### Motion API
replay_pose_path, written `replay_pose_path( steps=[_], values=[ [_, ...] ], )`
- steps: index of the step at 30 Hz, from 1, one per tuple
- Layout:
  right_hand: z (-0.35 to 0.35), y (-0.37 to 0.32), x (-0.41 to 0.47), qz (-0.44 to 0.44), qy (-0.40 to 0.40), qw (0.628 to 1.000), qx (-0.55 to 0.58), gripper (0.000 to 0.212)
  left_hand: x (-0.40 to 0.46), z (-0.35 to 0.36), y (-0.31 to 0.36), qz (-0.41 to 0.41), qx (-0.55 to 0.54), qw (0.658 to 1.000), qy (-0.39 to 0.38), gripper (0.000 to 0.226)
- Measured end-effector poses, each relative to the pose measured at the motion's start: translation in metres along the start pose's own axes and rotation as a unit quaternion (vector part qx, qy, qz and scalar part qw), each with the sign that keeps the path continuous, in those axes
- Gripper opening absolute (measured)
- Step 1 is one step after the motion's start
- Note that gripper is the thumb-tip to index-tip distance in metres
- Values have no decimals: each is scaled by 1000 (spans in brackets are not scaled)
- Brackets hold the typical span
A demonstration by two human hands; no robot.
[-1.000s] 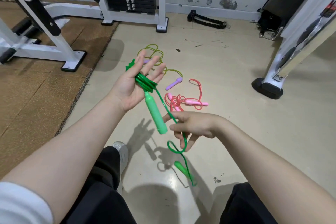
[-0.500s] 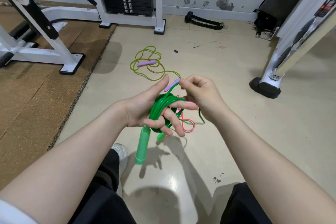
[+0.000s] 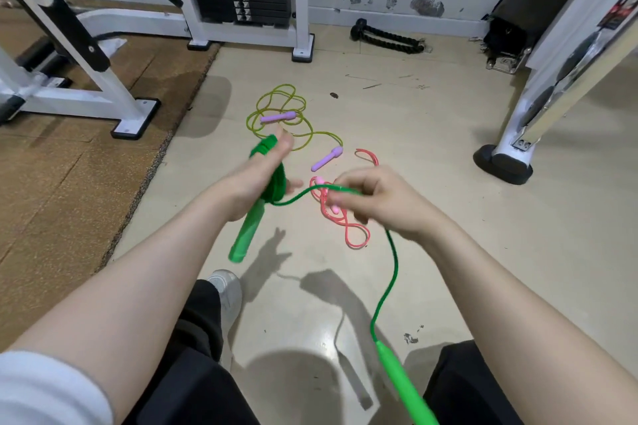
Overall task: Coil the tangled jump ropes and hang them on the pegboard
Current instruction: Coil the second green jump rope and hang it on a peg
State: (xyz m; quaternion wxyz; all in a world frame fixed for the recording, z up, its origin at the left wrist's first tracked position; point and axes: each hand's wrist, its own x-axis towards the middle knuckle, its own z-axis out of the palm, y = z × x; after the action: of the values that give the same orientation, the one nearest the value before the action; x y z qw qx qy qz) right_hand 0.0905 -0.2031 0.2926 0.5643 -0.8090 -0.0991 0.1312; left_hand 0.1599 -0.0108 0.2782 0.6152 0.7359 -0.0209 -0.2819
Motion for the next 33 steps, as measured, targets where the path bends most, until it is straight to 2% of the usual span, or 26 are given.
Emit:
replay_pose_path(
  steps=[1, 3, 4, 7, 9, 11, 13, 14, 16, 17, 18, 20, 21, 23, 25, 26, 27, 30, 31, 33],
  values=[
    [-6, -5, 3, -15, 55, 998, 36, 17, -1, 6, -4, -26, 50, 997, -45, 91],
    [-13, -11, 12, -38, 149, 985, 75, 19, -7, 21, -1, -37, 115, 982, -143, 88],
    [-14, -14, 15, -44, 186, 978, 79, 20, -10, 26, 3, -39, 105, 976, -189, 85],
    [-14, 1, 25, 5, 231, 969, 88, 22, -9, 25, 11, -43, -82, 933, -349, 87],
    [-3, 20, 28, 56, 187, 978, 70, 25, -6, 21, 13, -16, -206, 899, -387, 86],
    [14, 32, 25, 95, 96, 990, 28, 29, -3, 19, 13, 26, -289, 898, -330, 83],
    [31, 33, 18, 129, -18, 991, -8, 30, 1, 21, 13, 52, -334, 920, -199, 78],
    [36, 31, 14, 144, -80, 986, -32, 27, 5, 21, 12, 53, -337, 932, -125, 67],
    [37, 24, 4, 157, -188, 965, -92, 19, 10, 19, 11, 51, -272, 961, 19, 32],
    [35, 19, 0, 149, -213, 959, -109, 16, 10, 17, 10, 58, -223, 970, 72, 17],
    [31, 13, -2, 129, -217, 962, -104, 12, 11, 14, 9, 67, -181, 976, 101, 12],
    [20, 1, -3, 72, -183, 978, -69, 9, 10, 12, 6, 79, -118, 985, 97, 16],
    [13, -4, 0, 49, -151, 986, -55, 7, 7, 14, 6, 85, -76, 990, 80, 23],
    [-2, -13, 5, 10, -67, 998, -15, 7, -4, 24, 6, 94, 34, 995, 3, 20],
    [-14, -18, 10, -36, 11, 997, 66, 7, -17, 36, 13, 54, 90, 989, -107, 61],
    [-19, -19, 11, -53, 47, 993, 97, 9, -21, 40, 15, 20, 85, 982, -170, 82],
    [-20, -19, 13, -66, 76, 989, 110, 12, -22, 42, 18, -4, 62, 971, -230, 93],
    [-13, -5, 21, -58, 144, 980, 123, 12, -21, 39, 22, -15, -88, 918, -386, 89],
    [-8, 0, 23, -54, 139, 978, 145, 10, -21, 38, 24, -20, -128, 902, -413, 81],
    [3, 4, 21, -31, 72, 973, 217, 10, -22, 36, 25, -28, -155, 897, -412, 64]
  ],
)
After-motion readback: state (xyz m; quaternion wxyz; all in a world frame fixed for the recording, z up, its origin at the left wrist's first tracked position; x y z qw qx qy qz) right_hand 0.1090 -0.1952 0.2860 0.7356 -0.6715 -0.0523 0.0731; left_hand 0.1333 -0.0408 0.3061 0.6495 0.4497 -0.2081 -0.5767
